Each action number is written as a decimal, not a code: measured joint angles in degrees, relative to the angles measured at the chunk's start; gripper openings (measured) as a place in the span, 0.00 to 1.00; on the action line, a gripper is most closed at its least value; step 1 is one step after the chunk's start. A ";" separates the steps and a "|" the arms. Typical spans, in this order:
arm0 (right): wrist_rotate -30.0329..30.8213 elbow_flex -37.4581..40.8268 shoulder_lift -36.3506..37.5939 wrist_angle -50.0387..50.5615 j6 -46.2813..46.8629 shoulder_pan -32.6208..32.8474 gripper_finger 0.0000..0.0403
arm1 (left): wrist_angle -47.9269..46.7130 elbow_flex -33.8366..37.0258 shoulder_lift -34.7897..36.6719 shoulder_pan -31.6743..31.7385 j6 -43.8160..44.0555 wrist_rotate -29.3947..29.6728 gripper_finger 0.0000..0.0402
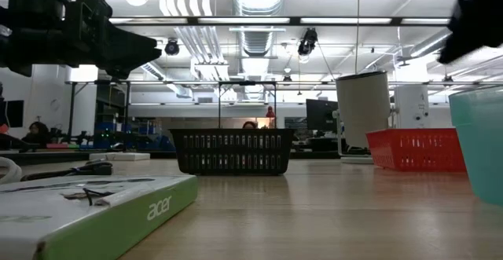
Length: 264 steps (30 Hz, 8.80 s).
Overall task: Pick and place items into bin
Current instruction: Put the pink charger adapter into the red bin
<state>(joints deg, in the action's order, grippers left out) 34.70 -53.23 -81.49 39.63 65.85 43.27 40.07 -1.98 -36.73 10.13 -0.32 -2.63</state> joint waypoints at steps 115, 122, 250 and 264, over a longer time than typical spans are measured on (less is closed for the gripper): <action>-9.39 23.73 -0.04 -81.80 -73.16 -35.59 0.50 | 6.02 -2.71 -14.88 0.00 -4.59 0.00 0.48; -9.20 19.83 -0.04 -75.21 -70.56 -37.20 0.61 | 5.99 -2.60 -14.88 0.00 -4.59 0.00 0.48; -34.52 -45.92 -48.00 -16.39 -65.01 -71.59 0.73 | 6.03 -2.21 -15.02 -0.02 -4.61 0.00 0.48; -34.76 -47.64 -47.91 -11.29 -68.80 -72.56 0.73 | 5.97 -2.21 -14.97 -0.01 -4.62 0.00 0.48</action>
<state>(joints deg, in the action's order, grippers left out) -0.07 -100.87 -129.40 28.34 -2.95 -29.29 46.04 -4.19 -51.70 10.12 -4.93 -2.63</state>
